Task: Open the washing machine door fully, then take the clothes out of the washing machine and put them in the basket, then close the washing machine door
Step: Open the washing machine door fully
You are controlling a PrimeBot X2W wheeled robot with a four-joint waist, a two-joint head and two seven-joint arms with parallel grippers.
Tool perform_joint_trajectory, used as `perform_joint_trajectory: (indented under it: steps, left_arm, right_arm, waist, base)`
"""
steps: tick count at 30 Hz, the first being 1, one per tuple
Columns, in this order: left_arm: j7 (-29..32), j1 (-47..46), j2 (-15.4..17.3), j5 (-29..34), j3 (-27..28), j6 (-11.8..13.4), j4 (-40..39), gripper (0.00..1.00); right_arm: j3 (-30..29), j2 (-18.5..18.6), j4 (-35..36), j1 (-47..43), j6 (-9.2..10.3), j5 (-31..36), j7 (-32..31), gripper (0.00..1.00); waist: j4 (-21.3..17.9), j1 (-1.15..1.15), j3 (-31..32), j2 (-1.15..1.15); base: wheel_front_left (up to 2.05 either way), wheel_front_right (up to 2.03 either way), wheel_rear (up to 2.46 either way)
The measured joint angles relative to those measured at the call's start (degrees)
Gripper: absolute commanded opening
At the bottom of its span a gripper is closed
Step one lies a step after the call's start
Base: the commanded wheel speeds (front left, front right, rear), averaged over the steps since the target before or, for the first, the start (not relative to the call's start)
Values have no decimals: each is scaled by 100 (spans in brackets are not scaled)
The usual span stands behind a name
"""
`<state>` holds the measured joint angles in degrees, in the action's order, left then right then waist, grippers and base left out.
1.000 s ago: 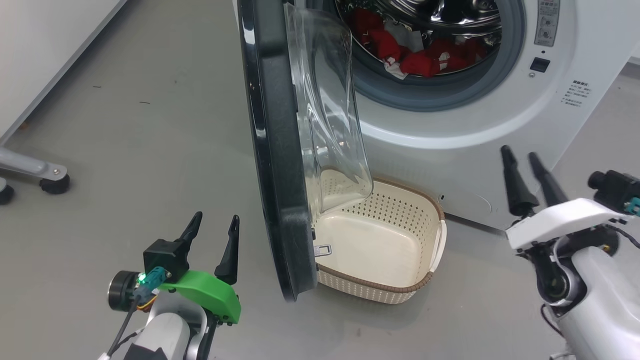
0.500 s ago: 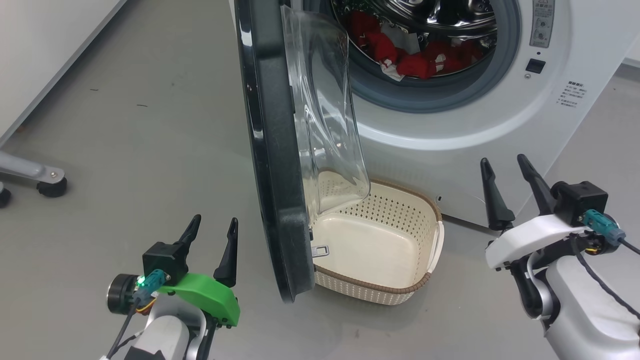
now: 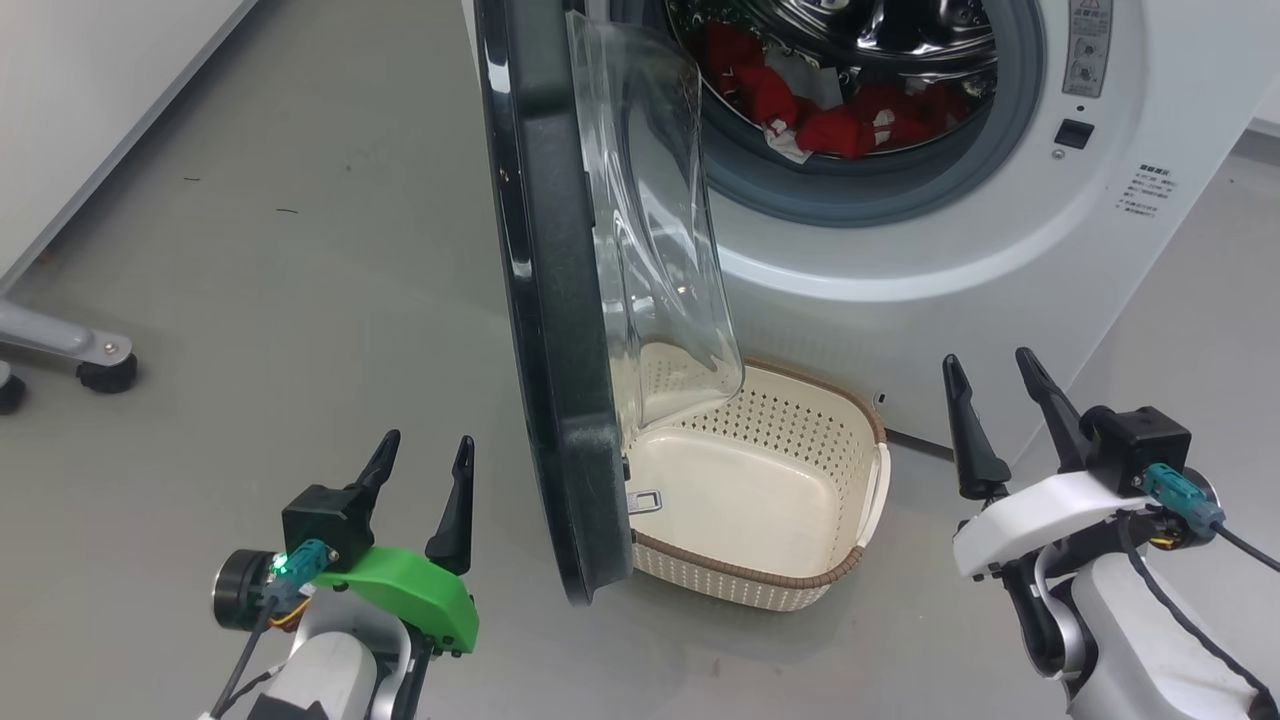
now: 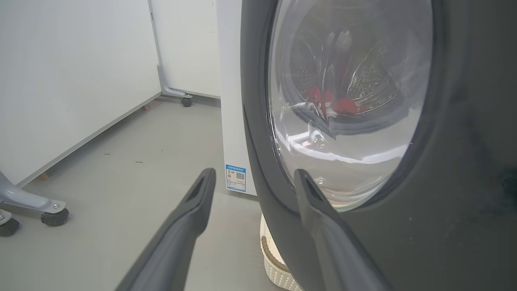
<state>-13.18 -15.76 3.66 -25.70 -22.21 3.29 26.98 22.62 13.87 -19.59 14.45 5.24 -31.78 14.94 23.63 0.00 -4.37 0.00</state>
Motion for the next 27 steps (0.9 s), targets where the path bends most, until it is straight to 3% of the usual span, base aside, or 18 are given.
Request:
perform_joint_trajectory:
  steps: [27]
  left_arm:
    - [0,27,5,1,-3,46,-21,100]
  right_arm:
    - [-414,-377,-114,-274,19,432,0,100]
  waist:
    - [40,0,39,0]
  base:
    - [0,0,0]
